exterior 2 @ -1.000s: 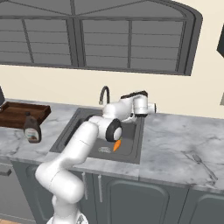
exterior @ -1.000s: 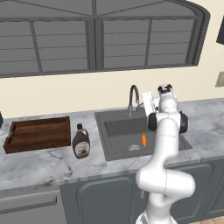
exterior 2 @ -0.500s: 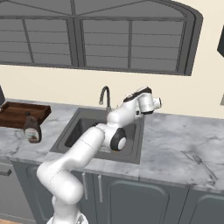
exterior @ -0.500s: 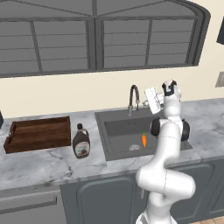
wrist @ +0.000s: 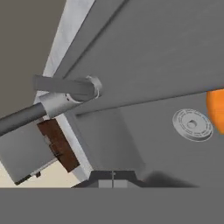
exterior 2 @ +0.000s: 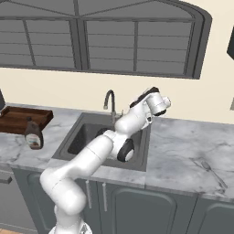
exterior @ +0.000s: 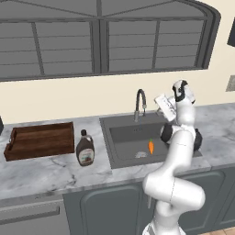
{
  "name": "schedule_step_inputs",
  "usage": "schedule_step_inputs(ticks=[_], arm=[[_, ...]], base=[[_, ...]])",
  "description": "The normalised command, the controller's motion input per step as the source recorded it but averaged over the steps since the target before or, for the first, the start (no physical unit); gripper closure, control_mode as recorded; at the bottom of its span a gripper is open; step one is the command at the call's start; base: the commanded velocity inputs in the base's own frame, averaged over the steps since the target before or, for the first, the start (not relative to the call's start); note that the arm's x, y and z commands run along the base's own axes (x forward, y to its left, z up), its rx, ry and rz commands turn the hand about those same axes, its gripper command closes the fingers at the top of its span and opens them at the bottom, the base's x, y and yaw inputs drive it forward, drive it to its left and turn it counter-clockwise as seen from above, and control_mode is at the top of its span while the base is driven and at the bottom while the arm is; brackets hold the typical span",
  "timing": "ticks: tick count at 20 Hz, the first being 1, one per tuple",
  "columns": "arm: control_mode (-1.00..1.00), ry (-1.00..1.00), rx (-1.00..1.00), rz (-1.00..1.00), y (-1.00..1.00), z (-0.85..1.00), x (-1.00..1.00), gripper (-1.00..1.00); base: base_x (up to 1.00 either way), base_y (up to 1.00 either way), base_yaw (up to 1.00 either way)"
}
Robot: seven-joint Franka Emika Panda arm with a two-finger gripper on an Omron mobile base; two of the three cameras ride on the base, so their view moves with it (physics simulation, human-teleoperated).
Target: Pick up all produce items and place them in the sink. Turn on the sink faucet to wash them. Then turn the sink off and put them in the tray.
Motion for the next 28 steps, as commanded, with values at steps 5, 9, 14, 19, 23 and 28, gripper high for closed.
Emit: schedule_step_inputs(ticks=[5,9,14,19,23,28], arm=[[-1.0,-0.2,-0.22,0.12,0.87,-0.27,-1.0,1.0],[-1.0,-0.33,-0.21,0.04,0.53,-0.08,-1.0,1.0],[-1.0,-0.57,-0.25,0.0,0.11,0.0,-1.0,1.0],[-1.0,-0.81,-0.29,-0.06,0.01,-0.13,-1.0,1.0],[-1.0,-0.83,-0.27,-0.06,0.18,-0.36,-1.0,1.0],[-1.0,-0.74,-0.22,0.0,0.45,-0.26,-1.0,1.0]], base=[[0.0,0.0,0.0],[0.0,0.0,0.0],[0.0,0.0,0.0],[0.0,0.0,0.0],[0.0,0.0,0.0],[0.0,0.0,0.0]])
